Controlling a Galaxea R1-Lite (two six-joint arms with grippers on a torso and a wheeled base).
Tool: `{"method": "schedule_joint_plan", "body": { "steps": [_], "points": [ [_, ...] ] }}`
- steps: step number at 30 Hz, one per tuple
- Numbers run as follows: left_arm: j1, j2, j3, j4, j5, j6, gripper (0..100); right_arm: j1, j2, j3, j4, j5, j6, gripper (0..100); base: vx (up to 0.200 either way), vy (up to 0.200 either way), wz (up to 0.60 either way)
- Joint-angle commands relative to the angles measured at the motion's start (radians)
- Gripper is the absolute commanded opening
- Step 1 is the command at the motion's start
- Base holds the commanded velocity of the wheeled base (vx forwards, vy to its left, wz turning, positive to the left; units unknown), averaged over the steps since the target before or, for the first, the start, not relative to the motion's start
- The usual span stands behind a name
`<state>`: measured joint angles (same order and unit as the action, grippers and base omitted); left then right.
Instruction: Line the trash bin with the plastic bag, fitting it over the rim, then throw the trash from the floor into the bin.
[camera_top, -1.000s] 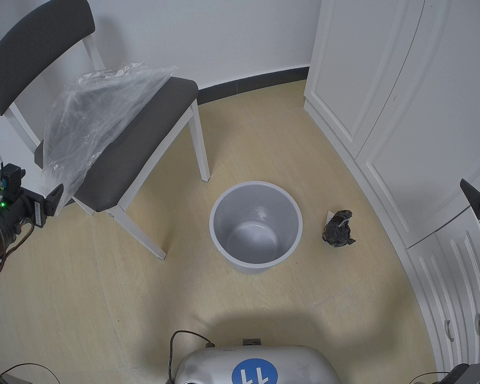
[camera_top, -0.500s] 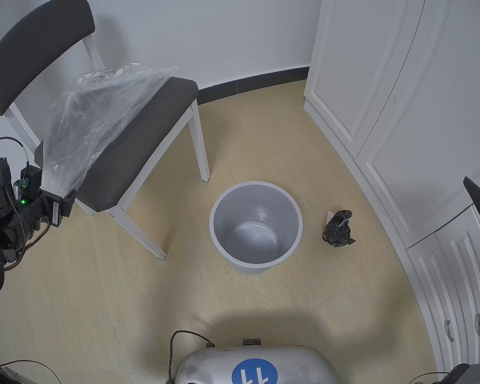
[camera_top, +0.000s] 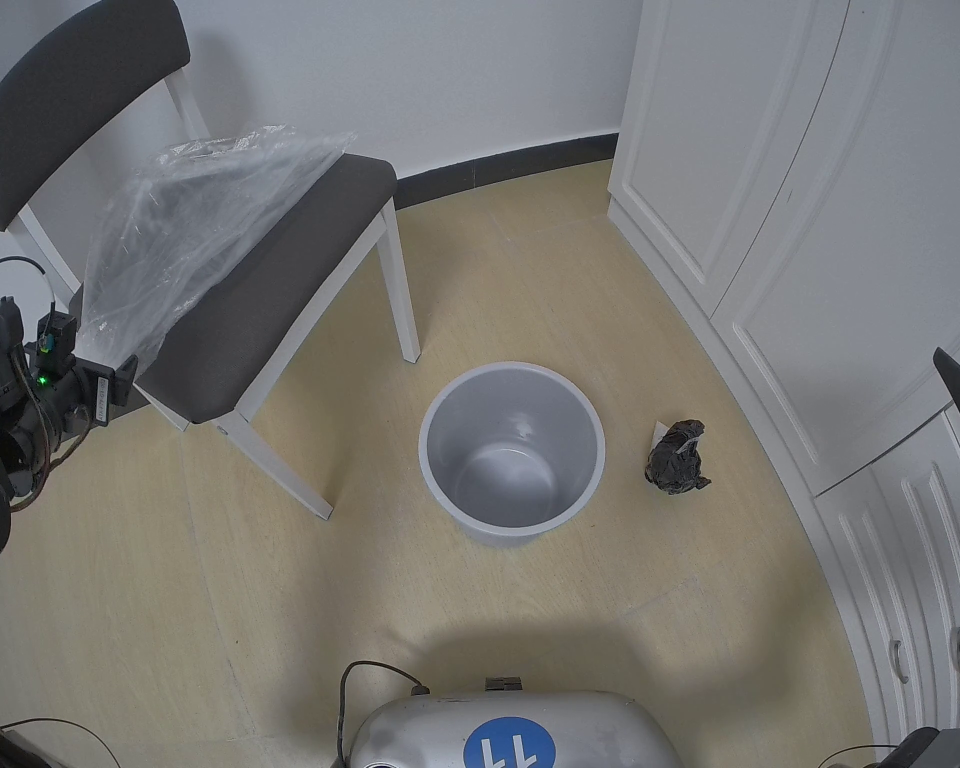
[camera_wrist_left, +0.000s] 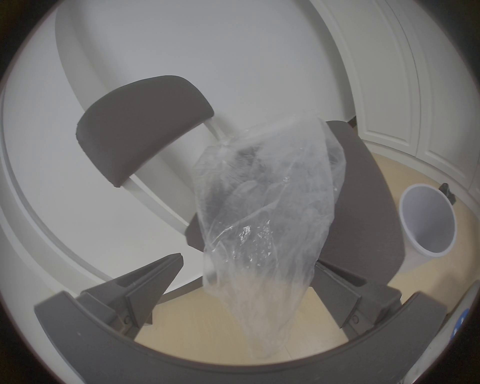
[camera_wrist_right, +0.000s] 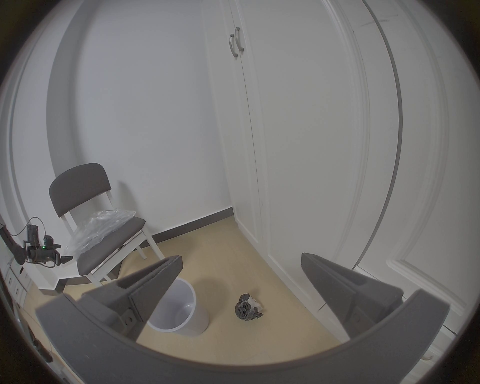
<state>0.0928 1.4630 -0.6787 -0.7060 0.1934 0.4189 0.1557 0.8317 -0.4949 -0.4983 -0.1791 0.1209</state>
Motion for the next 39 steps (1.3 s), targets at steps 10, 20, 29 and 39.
{"method": "schedule_joint_plan", "body": {
  "steps": [10, 20, 29, 39],
  "points": [
    [0.137, -0.09, -0.078, 0.105, -0.097, -0.011, 100, 0.001, -0.011, -0.002, 0.0, 0.001, 0.0, 100, 0.0, 0.0, 0.0],
    [0.131, -0.044, -0.042, 0.094, -0.095, -0.014, 100, 0.001, -0.011, -0.004, 0.0, 0.001, 0.0, 100, 0.0, 0.0, 0.0],
    [0.039, -0.099, -0.013, 0.103, -0.095, -0.014, 100, -0.001, -0.009, -0.007, 0.001, 0.001, 0.0, 100, 0.0, 0.0, 0.0],
    [0.044, -0.009, -0.021, 0.077, -0.066, -0.012, 100, -0.008, -0.011, -0.008, 0.001, 0.003, 0.0, 100, 0.0, 0.0, 0.0]
  ]
}}
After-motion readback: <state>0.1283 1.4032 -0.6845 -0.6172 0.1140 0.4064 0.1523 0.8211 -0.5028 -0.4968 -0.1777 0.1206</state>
